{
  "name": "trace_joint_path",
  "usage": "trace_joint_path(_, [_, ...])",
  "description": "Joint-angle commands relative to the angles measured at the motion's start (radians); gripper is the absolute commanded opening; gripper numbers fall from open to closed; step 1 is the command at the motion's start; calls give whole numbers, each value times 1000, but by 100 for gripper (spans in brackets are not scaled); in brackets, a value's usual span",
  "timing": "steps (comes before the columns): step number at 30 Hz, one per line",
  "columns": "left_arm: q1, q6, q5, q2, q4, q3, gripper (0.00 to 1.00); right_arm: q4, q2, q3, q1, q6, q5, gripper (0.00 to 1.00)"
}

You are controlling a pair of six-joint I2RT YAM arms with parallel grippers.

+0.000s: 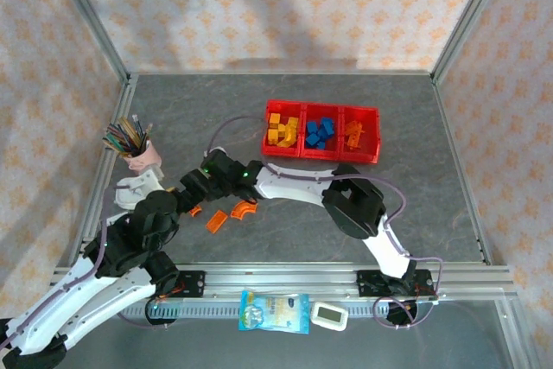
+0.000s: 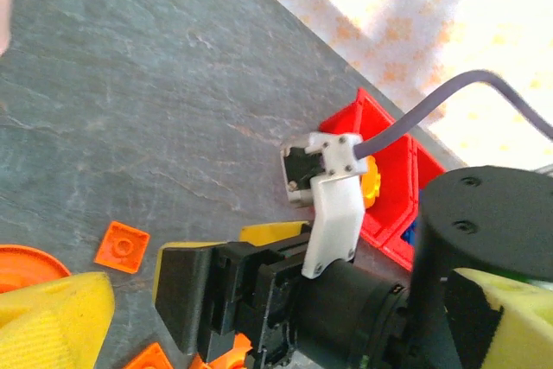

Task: Sort the legos into containers by color
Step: Pick up the lego from the middle-left of the table.

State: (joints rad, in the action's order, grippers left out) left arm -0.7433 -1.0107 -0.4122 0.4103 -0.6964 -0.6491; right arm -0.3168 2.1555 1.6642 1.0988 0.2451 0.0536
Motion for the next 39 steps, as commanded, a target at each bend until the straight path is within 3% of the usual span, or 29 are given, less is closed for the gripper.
trace_joint_path(1, [9, -56, -86, -33, -110, -39, 99, -49, 55, 74, 4, 16, -15, 75])
trace_joint_path(19, [9, -117, -201, -115, -227, -99, 99, -212, 304, 416, 28, 148, -82, 75])
trace_joint_path(29, [9, -106, -198, -113, -199, -86, 99, -279, 351, 450, 54, 139, -174, 72])
trace_joint_path(39, [9, -104, -189, -103, -175, -78, 99, -363, 251, 368, 60, 159, -276, 58])
